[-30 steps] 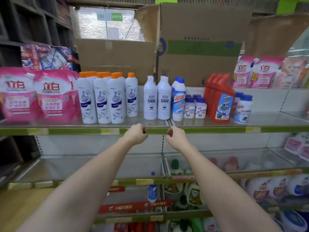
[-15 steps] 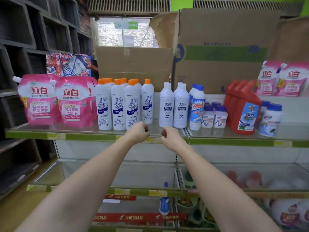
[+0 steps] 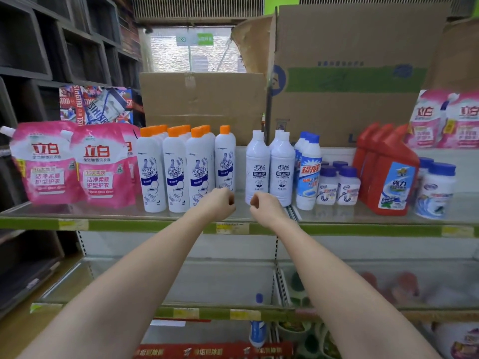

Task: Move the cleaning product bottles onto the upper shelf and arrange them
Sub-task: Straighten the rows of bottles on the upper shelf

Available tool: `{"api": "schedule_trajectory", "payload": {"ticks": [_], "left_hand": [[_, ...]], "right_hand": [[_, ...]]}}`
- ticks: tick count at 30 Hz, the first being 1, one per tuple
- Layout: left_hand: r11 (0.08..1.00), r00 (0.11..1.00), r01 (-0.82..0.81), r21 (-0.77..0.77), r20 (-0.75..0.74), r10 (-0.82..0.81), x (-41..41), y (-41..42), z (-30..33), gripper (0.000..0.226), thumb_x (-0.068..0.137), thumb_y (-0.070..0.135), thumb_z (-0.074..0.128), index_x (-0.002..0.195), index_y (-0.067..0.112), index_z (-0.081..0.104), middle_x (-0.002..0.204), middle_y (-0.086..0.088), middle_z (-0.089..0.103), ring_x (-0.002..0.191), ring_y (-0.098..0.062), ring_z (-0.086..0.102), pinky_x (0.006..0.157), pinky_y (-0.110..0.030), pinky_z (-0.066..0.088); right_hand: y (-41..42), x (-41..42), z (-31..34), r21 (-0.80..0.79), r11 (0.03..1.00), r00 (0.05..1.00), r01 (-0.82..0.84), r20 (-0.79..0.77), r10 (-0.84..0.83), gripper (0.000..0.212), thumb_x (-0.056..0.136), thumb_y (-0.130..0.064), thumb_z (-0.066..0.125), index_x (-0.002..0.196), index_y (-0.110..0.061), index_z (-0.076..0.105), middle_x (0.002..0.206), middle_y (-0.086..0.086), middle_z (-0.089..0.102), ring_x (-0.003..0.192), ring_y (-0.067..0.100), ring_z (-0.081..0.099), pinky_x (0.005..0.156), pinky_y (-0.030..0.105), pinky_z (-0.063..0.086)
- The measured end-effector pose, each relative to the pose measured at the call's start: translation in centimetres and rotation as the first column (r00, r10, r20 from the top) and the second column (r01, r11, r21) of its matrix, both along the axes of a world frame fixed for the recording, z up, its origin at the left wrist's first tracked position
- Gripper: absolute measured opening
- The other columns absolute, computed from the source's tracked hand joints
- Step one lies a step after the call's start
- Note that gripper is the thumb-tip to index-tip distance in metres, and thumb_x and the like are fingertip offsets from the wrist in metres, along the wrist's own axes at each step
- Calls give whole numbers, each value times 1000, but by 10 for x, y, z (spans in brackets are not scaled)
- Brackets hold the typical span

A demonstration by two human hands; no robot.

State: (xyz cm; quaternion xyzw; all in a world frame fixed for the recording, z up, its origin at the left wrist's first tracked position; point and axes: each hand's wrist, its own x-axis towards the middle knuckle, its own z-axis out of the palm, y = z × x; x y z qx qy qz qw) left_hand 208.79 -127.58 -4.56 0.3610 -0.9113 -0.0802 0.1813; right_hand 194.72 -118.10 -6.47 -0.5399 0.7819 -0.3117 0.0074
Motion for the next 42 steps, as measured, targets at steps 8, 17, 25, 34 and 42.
{"api": "schedule_trajectory", "payload": {"ticks": [8, 17, 25, 34, 42], "left_hand": [[997, 996, -69, -18, -55, 68, 17, -19, 6, 15, 91, 20, 57, 84, 9, 64, 84, -7, 67, 80, -25, 63, 76, -43, 59], [946, 937, -320, 51, -129, 324, 111, -62, 9, 17, 96, 27, 58, 95, 11, 63, 89, -5, 67, 84, -26, 64, 69, -34, 51], [947, 866, -306, 96, -384, 319, 156, -124, 2, 53, 85, 28, 76, 127, 19, 45, 126, -6, 49, 107, -30, 59, 92, -51, 53], [952, 817, -175, 251, -502, 282, 157, -168, 6, 62, 71, 28, 89, 109, 16, 41, 107, -4, 63, 94, -27, 64, 82, -44, 56], [962, 817, -104, 252, -529, 227, 150, -180, -1, 54, 77, 22, 86, 105, 12, 41, 103, -3, 60, 90, -27, 61, 74, -38, 48]], "right_hand": [[-20, 8, 10, -51, 997, 995, -50, 82, 54, 14, 93, -14, 54, 103, -13, 64, 106, 7, 66, 100, 25, 60, 89, 37, 51], [-84, 75, 16, -124, 989, 972, -82, 211, 107, 57, 91, -24, 72, 137, -5, 45, 145, 14, 41, 128, 31, 49, 109, 40, 41], [-123, 117, 14, -84, 995, 937, 60, 347, -27, 80, 94, -28, 72, 151, -3, 23, 160, 18, 23, 138, 33, 42, 109, 40, 38], [-149, 136, 17, -30, 954, 904, 298, 329, -272, 78, 93, -28, 73, 149, -5, 23, 154, 22, 28, 130, 38, 50, 99, 42, 44], [-157, 142, 16, -75, 925, 871, 372, 372, -320, 73, 91, -30, 75, 144, -8, 29, 151, 18, 34, 130, 37, 49, 99, 41, 43]]}}
